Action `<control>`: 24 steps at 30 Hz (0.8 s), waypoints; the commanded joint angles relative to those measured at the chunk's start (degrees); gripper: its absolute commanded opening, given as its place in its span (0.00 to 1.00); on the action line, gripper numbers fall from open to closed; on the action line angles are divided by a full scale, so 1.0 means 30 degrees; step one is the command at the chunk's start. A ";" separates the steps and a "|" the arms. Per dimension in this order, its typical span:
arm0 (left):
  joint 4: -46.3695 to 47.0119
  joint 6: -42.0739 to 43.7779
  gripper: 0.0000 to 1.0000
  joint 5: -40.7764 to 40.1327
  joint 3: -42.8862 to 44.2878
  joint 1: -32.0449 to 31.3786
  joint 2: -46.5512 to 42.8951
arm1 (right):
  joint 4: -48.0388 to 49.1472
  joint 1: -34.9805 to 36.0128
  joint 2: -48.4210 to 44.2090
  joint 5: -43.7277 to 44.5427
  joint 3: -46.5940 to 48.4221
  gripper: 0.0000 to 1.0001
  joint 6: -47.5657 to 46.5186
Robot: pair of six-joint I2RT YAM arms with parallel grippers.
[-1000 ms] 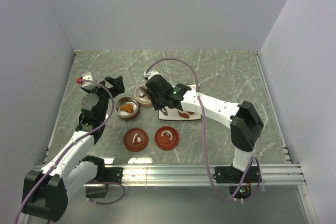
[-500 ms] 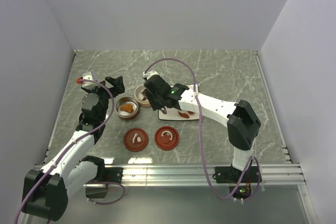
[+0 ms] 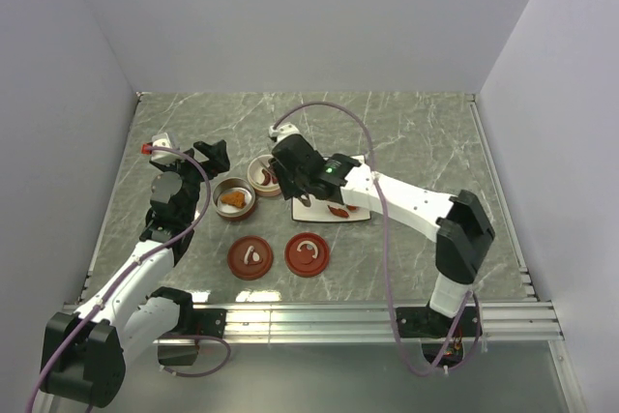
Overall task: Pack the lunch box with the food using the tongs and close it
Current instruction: Place the food into the lunch box, then pick up the food using the clamp
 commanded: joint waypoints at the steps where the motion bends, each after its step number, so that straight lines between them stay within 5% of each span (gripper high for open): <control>1: 0.0891 -0.0183 0.99 0.0303 0.0086 0.0097 0.0096 | 0.1267 0.0092 -0.2306 0.0876 -0.0742 0.47 0.0206; 24: 0.0862 -0.0241 0.99 0.0508 0.0028 0.0127 -0.0109 | -0.0313 -0.2134 -0.8138 0.4422 -0.8596 0.47 0.4277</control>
